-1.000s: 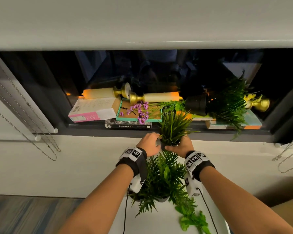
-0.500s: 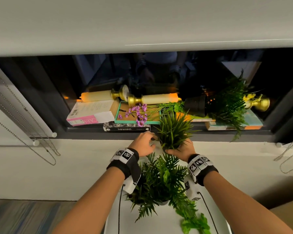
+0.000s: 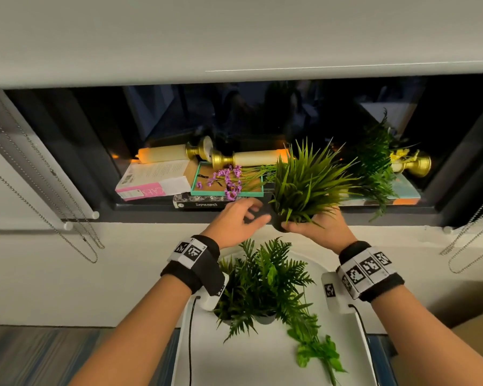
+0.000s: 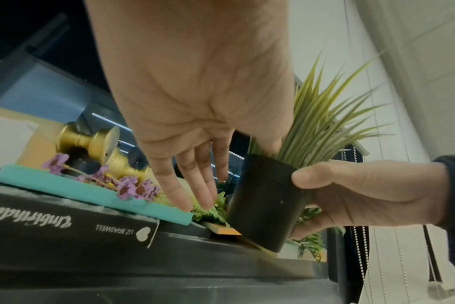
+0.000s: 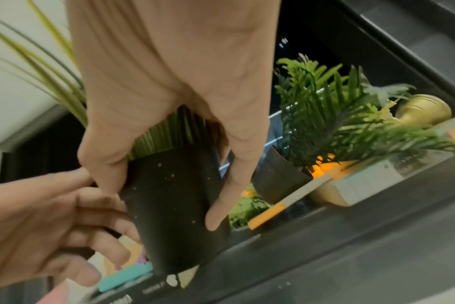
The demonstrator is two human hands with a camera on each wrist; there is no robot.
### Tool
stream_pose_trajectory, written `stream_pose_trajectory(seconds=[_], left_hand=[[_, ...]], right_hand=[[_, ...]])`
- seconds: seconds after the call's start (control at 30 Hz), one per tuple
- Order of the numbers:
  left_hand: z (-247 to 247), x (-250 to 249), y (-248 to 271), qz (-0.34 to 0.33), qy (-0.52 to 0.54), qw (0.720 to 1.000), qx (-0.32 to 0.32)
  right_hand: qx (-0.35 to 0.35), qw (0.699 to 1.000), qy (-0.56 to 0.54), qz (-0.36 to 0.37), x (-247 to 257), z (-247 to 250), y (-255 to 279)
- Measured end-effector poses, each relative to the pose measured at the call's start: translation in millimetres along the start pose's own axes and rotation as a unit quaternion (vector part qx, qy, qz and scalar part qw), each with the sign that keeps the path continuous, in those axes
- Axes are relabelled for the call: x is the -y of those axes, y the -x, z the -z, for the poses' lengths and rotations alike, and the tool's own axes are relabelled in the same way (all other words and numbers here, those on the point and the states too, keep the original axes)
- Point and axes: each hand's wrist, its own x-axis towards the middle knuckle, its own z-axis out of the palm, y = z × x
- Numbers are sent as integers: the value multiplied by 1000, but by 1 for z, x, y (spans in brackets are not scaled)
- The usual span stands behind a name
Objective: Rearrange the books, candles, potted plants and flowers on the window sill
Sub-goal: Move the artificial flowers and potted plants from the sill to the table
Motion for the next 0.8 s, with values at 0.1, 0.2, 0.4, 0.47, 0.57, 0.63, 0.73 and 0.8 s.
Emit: stream_pose_trajectory(seconds=[0.1,0.2,0.4,0.47,0.57,0.63,0.73,0.8], left_hand=[[6,-21,19,-12,50,999,-12],[9,-27,44,-31,79,996,-8],[9,-5,96,1,41,999,-11],[7,8,114,36,21,999,-4],[5,28,139,86,11,996,-1],[3,45,155,119,23,993,2],[6,79,175,162,33,986,16],[9,96,181,196,49,979,29]], right_hand=[[13,995,-104,-5,25,4,12],[43,986,-158,14,53,1,30],[165,962,-215,-41,80,-28,66],[206,947,-236,-67,85,-44,77],[270,930,-236,-85,89,-70,87],[306,921,-222,-92,91,-84,89],[310,932,-179,-52,96,-102,87],[305,947,-98,-3,96,-114,83]])
